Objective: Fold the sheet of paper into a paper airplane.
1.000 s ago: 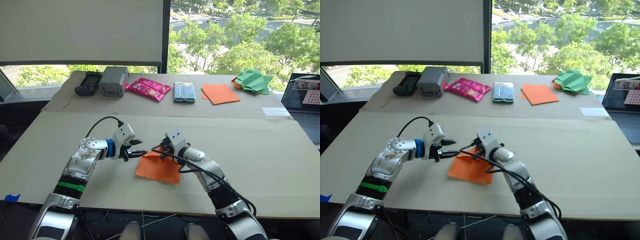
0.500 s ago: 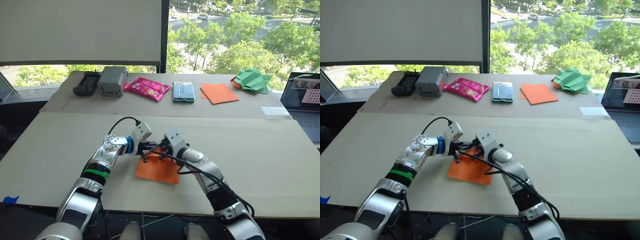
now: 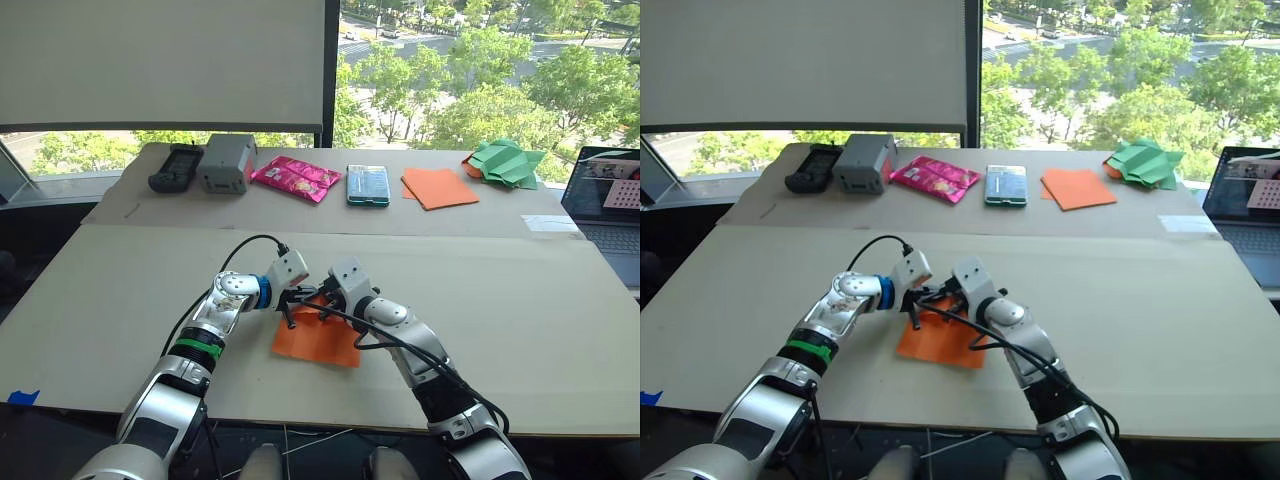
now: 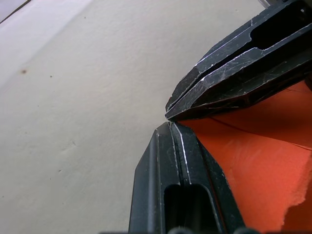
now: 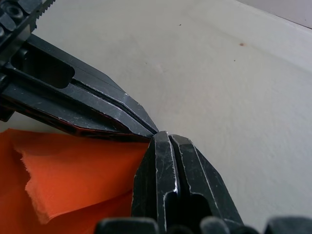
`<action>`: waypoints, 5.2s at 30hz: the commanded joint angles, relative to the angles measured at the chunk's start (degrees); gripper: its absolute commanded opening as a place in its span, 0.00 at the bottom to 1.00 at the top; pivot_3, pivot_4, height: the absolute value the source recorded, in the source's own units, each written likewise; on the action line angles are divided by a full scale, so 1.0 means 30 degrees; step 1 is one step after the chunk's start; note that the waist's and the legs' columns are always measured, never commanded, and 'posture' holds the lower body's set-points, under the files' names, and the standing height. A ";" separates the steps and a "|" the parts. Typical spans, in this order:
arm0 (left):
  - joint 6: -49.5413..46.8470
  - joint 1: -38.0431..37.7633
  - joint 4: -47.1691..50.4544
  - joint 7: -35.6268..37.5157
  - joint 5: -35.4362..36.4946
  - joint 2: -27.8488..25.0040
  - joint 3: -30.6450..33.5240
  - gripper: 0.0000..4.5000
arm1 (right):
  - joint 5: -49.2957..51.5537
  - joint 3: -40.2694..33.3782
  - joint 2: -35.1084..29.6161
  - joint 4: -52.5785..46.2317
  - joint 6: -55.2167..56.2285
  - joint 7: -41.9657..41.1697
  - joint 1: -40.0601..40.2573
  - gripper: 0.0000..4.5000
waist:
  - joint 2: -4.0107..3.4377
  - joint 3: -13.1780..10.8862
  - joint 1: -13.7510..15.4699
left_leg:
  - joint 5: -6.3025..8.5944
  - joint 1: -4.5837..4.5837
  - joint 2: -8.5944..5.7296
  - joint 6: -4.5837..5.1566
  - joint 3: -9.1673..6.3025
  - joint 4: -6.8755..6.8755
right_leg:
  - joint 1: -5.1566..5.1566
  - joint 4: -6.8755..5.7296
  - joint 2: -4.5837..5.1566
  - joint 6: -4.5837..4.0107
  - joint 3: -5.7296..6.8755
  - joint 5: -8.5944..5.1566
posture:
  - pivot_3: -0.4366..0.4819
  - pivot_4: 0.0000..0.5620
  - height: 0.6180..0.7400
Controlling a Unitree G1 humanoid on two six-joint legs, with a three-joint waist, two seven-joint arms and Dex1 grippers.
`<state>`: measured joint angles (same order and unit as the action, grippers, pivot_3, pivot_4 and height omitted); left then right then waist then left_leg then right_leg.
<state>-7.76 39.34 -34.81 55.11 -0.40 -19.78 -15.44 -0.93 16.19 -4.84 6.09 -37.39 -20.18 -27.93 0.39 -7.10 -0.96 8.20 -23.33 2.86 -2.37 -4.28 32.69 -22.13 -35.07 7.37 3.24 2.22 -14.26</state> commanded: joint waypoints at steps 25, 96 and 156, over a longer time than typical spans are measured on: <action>-0.5684 -0.4818 0.7525 0.0455 0.3000 -0.2771 0.2203 0.01 | 0.0004 0.0217 0.0320 0.0373 -0.0513 -0.0258 0.0098 0.00 | -0.0055 0.0048 -0.0431 | 0.0048 0.0026 0.0014 -0.0070 -0.0005 -0.0006 | -0.0009 -0.0013 -0.0001 -0.0024 -0.0011 -0.0014 | 0.48 0.27 0.69; -0.4490 -0.4145 0.7965 0.0018 0.3626 -0.1798 0.0289 0.01 | 0.4667 -0.4151 -0.9216 -1.1064 -0.4052 -0.4930 0.6248 0.00 | -0.0016 -0.0254 0.0384 | 0.0054 -0.0154 -0.0005 -0.0080 0.0022 0.0015 | -0.0042 0.0148 -0.0005 -0.0004 -0.0002 0.0004 | 0.48 0.27 0.69; -0.3668 -0.3910 0.7272 0.0421 0.2147 -0.1545 0.0019 0.01 | 0.5615 -0.0557 -0.3412 -0.5900 -0.0768 -0.3701 0.3526 0.00 | 0.0000 -0.0167 0.0342 | -0.0004 -0.0117 -0.0009 0.0009 0.0018 0.0049 | -0.0014 0.0023 0.0003 0.0035 -0.0003 0.0029 | 0.48 0.27 0.69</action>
<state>-17.41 28.47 -14.25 57.00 5.97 -22.96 -16.86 16.50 13.95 -16.14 -11.63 -41.31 -31.89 -15.91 0.39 -7.60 0.06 8.19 -23.68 2.83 -2.34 -4.22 32.84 -22.17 -35.01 7.38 3.34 2.21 -14.17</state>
